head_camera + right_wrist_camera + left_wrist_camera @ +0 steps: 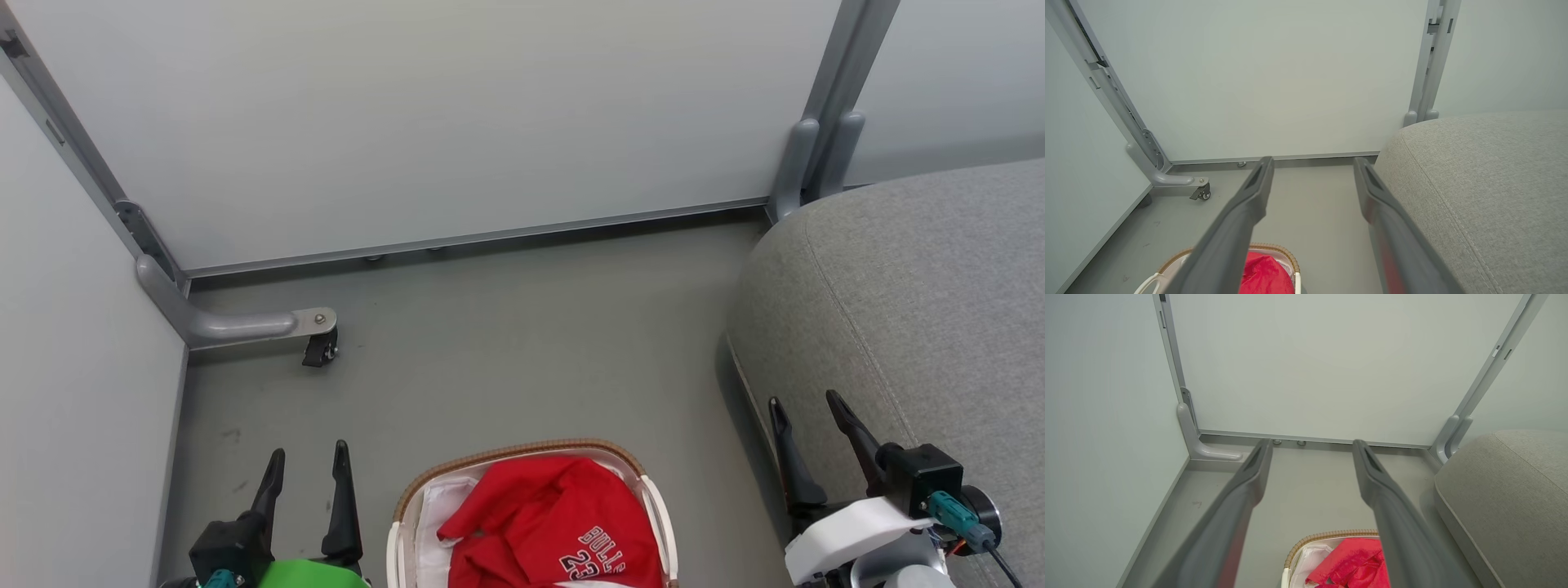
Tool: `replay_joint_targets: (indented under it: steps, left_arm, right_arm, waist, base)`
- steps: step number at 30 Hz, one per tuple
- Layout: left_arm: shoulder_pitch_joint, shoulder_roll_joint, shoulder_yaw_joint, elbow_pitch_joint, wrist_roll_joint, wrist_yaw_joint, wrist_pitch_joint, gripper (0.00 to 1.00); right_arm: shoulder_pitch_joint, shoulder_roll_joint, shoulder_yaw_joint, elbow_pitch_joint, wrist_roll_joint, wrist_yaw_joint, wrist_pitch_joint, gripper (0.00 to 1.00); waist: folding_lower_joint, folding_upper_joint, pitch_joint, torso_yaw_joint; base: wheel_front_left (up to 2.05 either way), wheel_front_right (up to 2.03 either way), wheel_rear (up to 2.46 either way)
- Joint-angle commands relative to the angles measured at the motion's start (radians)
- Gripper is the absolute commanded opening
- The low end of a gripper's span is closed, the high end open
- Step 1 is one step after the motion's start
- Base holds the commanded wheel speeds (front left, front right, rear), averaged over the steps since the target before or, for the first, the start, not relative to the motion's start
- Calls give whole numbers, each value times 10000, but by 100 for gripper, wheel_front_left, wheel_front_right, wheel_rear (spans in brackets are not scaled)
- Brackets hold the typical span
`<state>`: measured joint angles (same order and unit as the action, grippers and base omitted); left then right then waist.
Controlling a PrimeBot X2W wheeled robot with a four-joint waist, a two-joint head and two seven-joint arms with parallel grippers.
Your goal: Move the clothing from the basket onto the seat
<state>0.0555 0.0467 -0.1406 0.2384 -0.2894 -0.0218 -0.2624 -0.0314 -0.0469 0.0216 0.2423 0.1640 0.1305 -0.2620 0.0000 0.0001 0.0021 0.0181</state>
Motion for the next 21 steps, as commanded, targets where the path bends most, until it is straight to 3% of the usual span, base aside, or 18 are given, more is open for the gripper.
replay_joint_targets:
  steps: [1, 21]
  left_arm:
    - [129, 66, -7, 25, 57, 20, -38, 100]
    - [125, 64, -42, 47, 59, -39, -24, 100]
  right_arm:
    - [99, -63, -3, 14, -55, 4, -46, 100]
    - [49, -62, -34, -15, -15, 2, -46, 100]
  waist:
    - [0, -1, 3, 0]
    - [0, -1, 14, -49]
  base:
    - [0, 0, 0]
    - [0, 0, 0]
